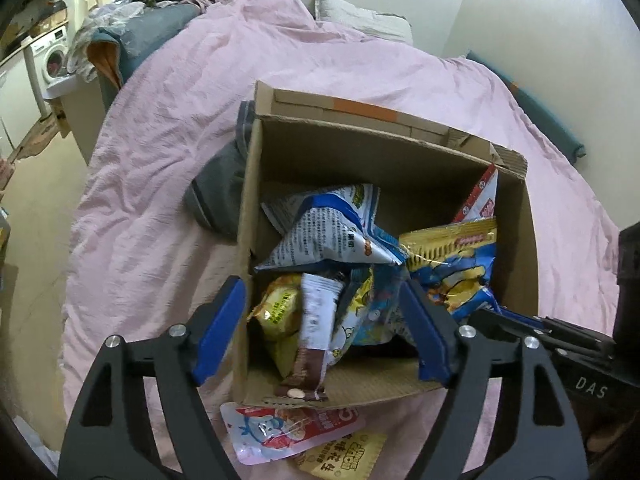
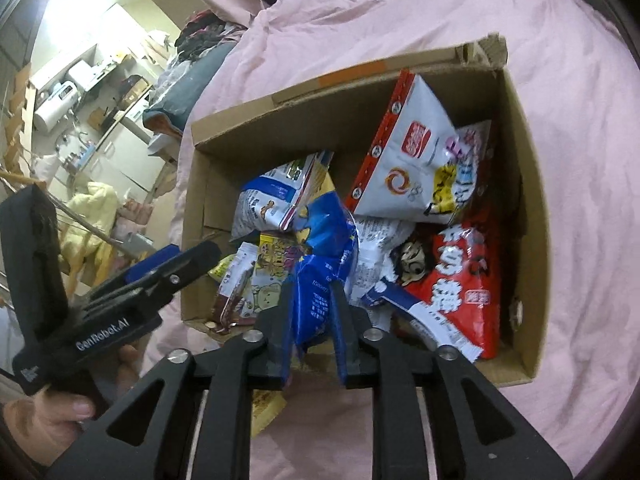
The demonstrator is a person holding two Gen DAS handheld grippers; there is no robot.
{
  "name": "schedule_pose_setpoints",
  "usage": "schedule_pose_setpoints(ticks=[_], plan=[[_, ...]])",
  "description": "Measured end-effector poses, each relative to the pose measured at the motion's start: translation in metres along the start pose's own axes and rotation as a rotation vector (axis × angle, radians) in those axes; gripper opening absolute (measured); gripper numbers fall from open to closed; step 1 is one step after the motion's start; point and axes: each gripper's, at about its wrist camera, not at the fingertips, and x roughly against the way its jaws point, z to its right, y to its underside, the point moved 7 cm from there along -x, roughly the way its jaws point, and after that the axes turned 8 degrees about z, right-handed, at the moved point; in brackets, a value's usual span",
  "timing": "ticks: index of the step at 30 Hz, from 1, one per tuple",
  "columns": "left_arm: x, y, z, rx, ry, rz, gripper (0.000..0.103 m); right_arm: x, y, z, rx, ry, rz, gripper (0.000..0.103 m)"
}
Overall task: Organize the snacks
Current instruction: 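Open both tools to drop the chocolate bar and blue bag into the box, then withdraw both tools toward the last two packets on the bed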
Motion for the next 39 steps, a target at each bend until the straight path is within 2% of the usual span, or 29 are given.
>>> schedule_pose_setpoints(ticks=[1, 2, 3, 5, 9, 16, 22, 25, 29, 39], plan=[[0.002, -0.001, -0.001, 0.005, -0.004, 0.009, 0.078, 0.002, -0.001, 0.001, 0.007, 0.009, 0.009, 0.047], [0.004, -0.002, -0.002, 0.008, -0.005, 0.012, 0.081, 0.004, -0.001, 0.001, 0.011, 0.018, 0.020, 0.072], [0.006, -0.002, -0.004, 0.017, -0.003, 0.016, 0.085, 0.007, -0.003, 0.004, 0.013, 0.033, 0.041, 0.079], [0.010, -0.004, -0.008, 0.036, -0.001, 0.024, 0.086, 0.009, -0.003, 0.006, 0.009, 0.046, 0.054, 0.079], [0.018, -0.007, -0.012, 0.053, 0.004, 0.041, 0.095, 0.014, -0.004, 0.014, -0.057, 0.018, 0.065, 0.079], [0.037, -0.005, -0.028, 0.081, -0.041, 0.078, 0.096, 0.019, 0.011, 0.018, -0.091, 0.014, 0.030, 0.083], [0.042, 0.016, -0.036, 0.075, -0.061, 0.017, 0.095, 0.026, 0.016, 0.006, -0.121, -0.032, 0.033, 0.084], [0.047, 0.022, -0.032, 0.028, -0.057, -0.008, 0.096, 0.027, 0.024, -0.004, -0.115, -0.060, 0.028, 0.084], [0.059, 0.027, -0.038, -0.019, -0.083, -0.031, 0.096, 0.017, 0.048, -0.018, -0.163, -0.167, -0.059, 0.084], [0.067, 0.070, -0.085, 0.142, -0.112, -0.185, 0.096, -0.035, 0.103, -0.019, -0.293, -0.162, -0.255, 0.084]])
